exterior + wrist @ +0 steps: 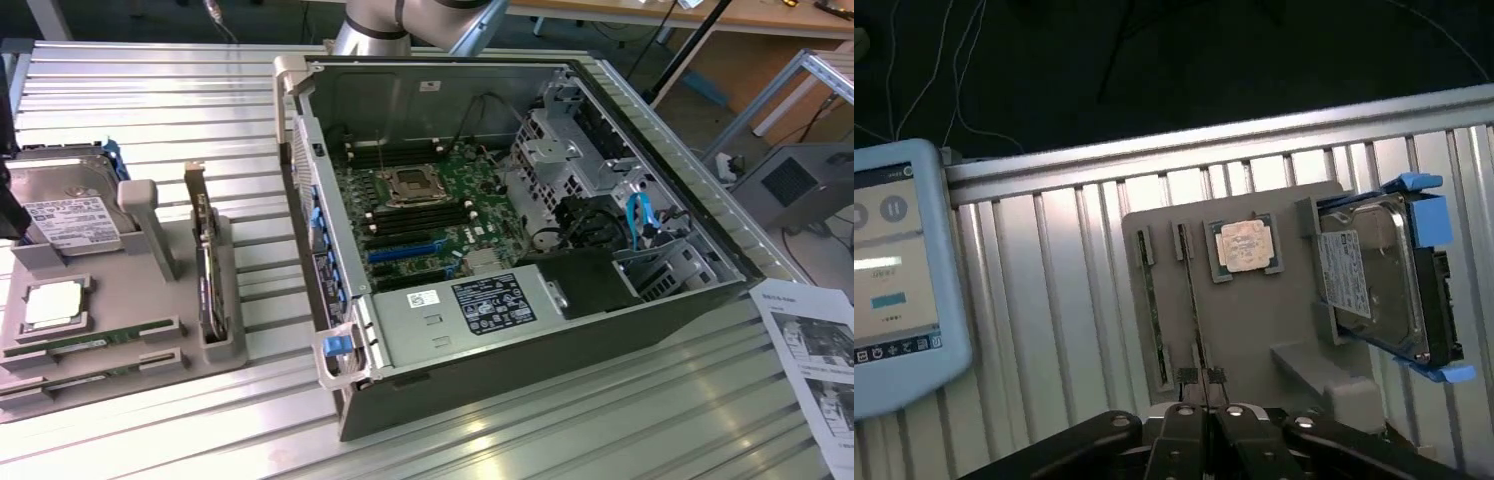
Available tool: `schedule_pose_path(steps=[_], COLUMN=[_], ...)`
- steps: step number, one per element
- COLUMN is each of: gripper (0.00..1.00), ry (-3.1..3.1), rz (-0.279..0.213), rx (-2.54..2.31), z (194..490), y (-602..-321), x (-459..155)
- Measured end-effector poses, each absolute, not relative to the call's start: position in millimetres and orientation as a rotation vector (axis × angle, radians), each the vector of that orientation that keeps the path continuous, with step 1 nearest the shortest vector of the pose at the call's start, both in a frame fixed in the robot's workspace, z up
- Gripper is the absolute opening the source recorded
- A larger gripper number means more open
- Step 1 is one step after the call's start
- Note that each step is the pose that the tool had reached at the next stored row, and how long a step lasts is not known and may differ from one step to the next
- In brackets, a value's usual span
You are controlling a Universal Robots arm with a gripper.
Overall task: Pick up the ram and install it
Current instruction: 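Pick up the ram and move it above insertion slot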
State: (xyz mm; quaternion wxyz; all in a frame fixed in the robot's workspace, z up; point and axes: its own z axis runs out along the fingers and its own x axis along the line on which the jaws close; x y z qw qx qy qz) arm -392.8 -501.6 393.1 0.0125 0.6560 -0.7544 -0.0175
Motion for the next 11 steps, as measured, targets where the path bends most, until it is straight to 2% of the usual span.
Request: schedule_pose_path(steps=[11], gripper=[0.11], ry=[-2.25], rz=[-0.052], rx=[2.154], z=[389.1], y=[-502.5], x=[-392.9])
